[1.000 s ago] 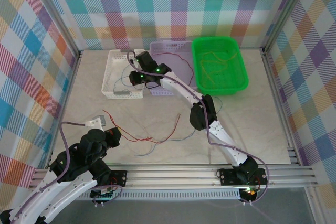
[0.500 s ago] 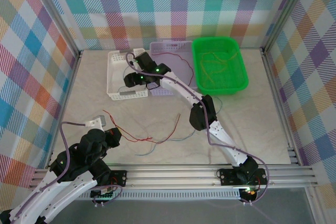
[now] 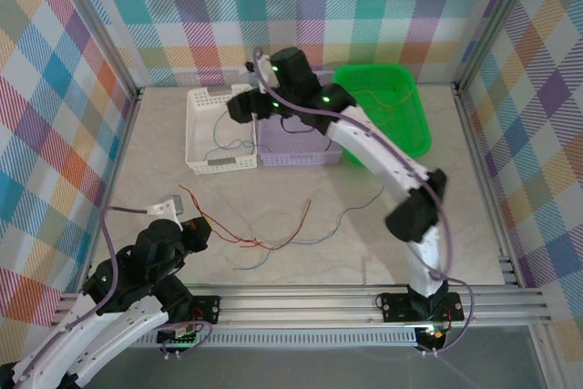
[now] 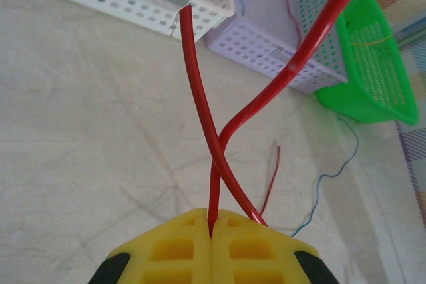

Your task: Untangle the cables

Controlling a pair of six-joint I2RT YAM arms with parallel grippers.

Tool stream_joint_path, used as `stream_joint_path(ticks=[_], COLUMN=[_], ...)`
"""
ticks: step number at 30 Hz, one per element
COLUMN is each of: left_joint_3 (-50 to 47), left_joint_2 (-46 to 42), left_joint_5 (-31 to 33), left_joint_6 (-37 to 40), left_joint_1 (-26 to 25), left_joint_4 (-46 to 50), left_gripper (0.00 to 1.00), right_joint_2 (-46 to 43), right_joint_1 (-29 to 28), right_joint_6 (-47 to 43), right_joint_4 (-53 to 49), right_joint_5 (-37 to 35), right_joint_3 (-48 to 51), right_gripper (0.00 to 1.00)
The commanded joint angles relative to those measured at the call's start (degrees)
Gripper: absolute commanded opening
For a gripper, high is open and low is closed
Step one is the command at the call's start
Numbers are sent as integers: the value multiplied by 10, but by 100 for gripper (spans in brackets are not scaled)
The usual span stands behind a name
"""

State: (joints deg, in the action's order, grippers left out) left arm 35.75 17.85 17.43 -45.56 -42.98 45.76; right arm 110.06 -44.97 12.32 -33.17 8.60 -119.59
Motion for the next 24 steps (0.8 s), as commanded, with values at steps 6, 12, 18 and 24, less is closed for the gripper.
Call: stream_joint_path(ticks=[6,12,18,24], left_joint_3=[47,104,121,111], left_joint_2=[54,70,59,68], left_joint_5=[-2,22,36,54], left_joint_6=[42,90,98,86], left_joint_1=[4,4,4,5], left_joint_4=[-65,-32,1,-12], left_gripper=[0,0,0,0], right_joint_2=[-214,-230,-191,-212], right_joint_1=[-18,-26,-31,-49], right_joint_6=[16,81,80,56], right_joint_4=[242,327,321,405], right_joint_5=[102,37,59,108], right_joint_3=[488,618,575,649], right_gripper=[82,80,78,77])
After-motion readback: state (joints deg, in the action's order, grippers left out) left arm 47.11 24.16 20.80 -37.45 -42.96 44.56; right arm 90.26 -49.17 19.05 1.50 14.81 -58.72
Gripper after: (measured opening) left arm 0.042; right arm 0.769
